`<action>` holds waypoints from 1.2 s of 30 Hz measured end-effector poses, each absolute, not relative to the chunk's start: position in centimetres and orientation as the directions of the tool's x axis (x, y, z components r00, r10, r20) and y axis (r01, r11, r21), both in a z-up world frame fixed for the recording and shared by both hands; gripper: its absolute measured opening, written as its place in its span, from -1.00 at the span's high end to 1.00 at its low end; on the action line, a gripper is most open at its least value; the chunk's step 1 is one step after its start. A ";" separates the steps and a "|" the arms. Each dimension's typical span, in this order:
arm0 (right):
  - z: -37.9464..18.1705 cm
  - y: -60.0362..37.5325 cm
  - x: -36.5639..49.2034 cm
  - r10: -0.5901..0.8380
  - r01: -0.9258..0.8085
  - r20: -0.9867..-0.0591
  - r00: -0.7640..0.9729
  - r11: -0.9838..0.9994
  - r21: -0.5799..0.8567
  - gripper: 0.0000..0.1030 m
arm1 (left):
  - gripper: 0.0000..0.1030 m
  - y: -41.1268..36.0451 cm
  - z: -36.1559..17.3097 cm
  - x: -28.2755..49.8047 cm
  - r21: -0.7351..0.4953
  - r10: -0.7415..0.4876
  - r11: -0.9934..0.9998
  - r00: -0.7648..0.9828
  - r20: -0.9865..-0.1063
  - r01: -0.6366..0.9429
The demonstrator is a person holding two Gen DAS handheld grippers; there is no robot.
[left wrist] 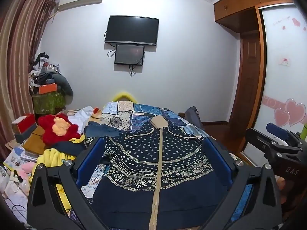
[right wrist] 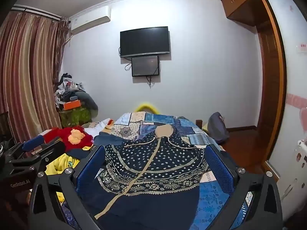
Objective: Fold large clothes
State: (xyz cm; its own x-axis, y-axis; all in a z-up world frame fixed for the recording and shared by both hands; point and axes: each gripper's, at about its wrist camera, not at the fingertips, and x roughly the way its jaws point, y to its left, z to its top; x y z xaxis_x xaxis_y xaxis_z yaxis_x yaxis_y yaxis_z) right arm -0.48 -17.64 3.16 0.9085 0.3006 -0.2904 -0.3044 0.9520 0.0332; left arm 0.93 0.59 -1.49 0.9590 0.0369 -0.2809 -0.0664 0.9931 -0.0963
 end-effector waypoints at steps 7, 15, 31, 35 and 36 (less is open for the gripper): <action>3.0 -17.4 -0.2 0.300 -0.305 -0.299 0.906 0.952 0.032 -1.00 | -1.00 0.7 -1.2 0.9 -0.098 0.023 0.994 0.959 -0.283 -0.053; 2.8 -17.2 0.1 0.298 -0.303 -0.308 0.903 0.952 0.033 -1.00 | -1.00 0.6 -1.3 0.9 -0.099 0.021 0.994 0.960 -0.280 -0.051; 2.8 -17.3 0.1 0.300 -0.304 -0.305 0.904 0.952 0.034 -1.00 | -1.00 0.7 -1.2 1.1 -0.104 0.020 0.993 0.960 -0.278 -0.051; 2.8 -17.4 0.1 0.299 -0.304 -0.306 0.904 0.952 0.034 -1.00 | -1.00 0.8 -1.2 1.1 -0.104 0.018 0.993 0.961 -0.277 -0.049; 2.8 -17.4 0.2 0.299 -0.303 -0.306 0.904 0.952 0.034 -1.00 | -1.00 0.8 -1.2 1.1 -0.104 0.019 0.993 0.961 -0.277 -0.049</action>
State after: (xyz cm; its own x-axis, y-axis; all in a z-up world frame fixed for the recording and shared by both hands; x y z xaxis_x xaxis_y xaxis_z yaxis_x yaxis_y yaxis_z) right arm 0.18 -17.35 2.80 0.9038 0.2989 -0.3063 -0.3033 0.9523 0.0343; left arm 1.07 0.77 -1.19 0.9608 0.0189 -0.2768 -0.0494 0.9934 -0.1037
